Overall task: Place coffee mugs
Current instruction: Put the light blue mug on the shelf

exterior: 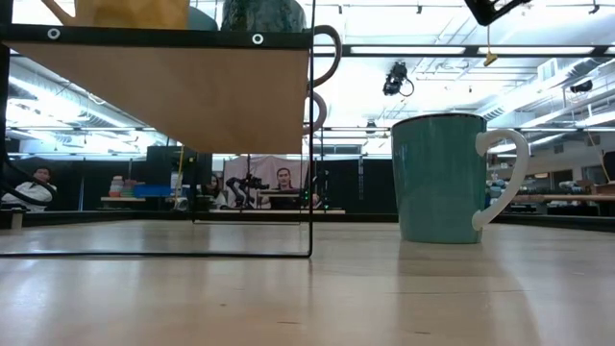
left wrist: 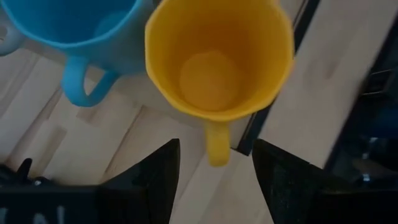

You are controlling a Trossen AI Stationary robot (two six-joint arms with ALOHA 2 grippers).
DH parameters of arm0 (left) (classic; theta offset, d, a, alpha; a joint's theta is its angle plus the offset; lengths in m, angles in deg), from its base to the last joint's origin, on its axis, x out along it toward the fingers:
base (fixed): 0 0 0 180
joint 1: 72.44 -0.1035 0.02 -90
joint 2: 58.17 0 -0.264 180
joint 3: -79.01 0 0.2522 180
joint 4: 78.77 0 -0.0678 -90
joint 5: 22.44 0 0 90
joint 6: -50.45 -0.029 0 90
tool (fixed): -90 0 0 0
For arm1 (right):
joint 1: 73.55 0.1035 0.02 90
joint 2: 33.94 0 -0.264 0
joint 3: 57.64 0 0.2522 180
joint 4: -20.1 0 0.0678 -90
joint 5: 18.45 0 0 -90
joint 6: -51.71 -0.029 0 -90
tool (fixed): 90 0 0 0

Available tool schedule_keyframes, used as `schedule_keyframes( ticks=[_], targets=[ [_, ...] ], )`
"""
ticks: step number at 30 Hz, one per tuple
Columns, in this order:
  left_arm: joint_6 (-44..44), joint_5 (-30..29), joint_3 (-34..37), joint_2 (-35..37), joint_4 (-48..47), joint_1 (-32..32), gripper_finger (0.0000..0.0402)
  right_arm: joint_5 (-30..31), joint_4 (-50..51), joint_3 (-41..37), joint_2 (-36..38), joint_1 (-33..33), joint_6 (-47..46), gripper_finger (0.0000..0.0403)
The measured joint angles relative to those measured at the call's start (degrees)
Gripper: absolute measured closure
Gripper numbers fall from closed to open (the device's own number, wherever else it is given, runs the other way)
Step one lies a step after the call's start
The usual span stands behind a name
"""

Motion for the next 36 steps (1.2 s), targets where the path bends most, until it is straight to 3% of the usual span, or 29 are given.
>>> schedule_keyframes(
  ticks=[4, 10, 19, 26, 36],
  targets=[
    [0.00, -0.93, -0.91, 2.11, 0.15, 1.29, 0.0195, 0.27, 0.79, 0.97, 1.83, 0.00, -3.20, 0.0224],
    [0.42, -7.13, -0.91, 3.11, 1.25, 4.55, 0.0195, 1.86, 6.08, 3.13, 6.70, 0.00, -11.71, 0.0226],
    [0.46, -9.63, -0.89, 3.09, 2.93, 5.92, 0.0195, 11.91, 25.28, 4.00, 12.43, -0.02, -39.39, 0.0226],
    [0.46, -9.75, -0.89, 3.09, 3.37, 5.92, 0.0195, 12.91, 36.37, 4.00, 8.92, -0.02, -52.63, 0.0226],
    [0.48, -9.75, -0.89, 3.09, 3.95, 5.90, 0.0195, 13.09, 36.16, 4.00, 0.70, -0.45, -54.39, 0.0226]
  ],
)
